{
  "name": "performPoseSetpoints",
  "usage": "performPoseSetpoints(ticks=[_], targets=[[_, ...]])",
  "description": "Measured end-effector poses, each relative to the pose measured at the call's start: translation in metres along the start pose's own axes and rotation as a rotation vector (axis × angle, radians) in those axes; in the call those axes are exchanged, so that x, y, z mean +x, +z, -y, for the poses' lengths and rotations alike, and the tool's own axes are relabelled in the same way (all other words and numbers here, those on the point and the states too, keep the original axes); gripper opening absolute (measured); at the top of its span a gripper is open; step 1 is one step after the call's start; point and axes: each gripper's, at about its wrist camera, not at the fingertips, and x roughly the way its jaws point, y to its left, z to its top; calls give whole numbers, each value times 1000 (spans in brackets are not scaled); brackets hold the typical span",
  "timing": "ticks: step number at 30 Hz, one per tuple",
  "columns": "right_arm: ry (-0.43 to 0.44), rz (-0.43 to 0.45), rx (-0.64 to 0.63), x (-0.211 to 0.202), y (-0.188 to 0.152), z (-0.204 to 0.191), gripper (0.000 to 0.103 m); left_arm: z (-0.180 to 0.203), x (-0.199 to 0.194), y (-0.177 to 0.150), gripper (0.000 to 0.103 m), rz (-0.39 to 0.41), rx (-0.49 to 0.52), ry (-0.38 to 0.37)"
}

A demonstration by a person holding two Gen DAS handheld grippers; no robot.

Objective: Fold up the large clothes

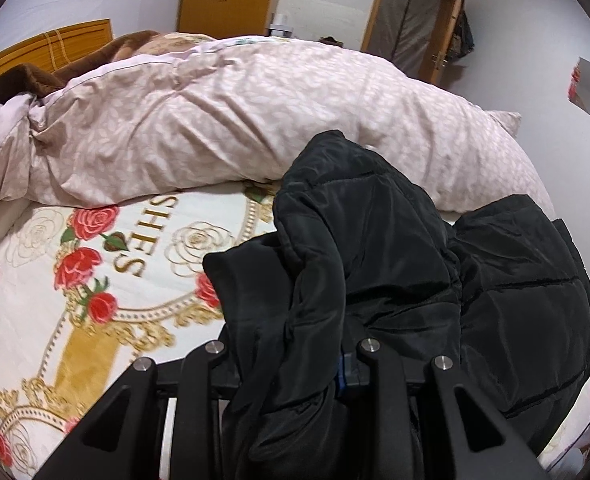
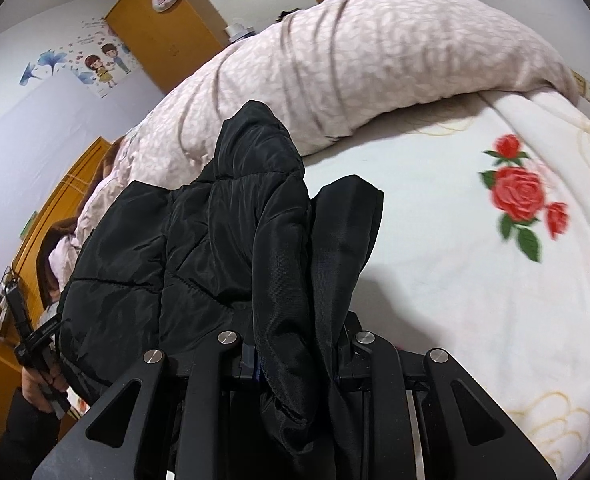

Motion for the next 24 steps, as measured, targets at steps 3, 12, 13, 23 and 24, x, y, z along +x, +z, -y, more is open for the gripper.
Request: performPoseSetpoints(ticks=[3, 12, 13, 23, 24], targets=[[17, -14, -15, 22, 5, -18, 23, -22, 7, 10, 31, 7, -14, 21], [33, -61, -46, 93, 10, -52, 23, -80, 42, 29, 31, 19, -45, 78], [29, -70, -47, 101, 10, -52, 23, -86, 49, 28, 31, 16, -49, 84], [-74, -180, -12, 156, -12, -22, 42, -127, 116, -24, 44, -86, -178, 111], [-85, -185, -14, 156, -11, -21, 46, -128, 116, -26, 45, -87, -181, 113]])
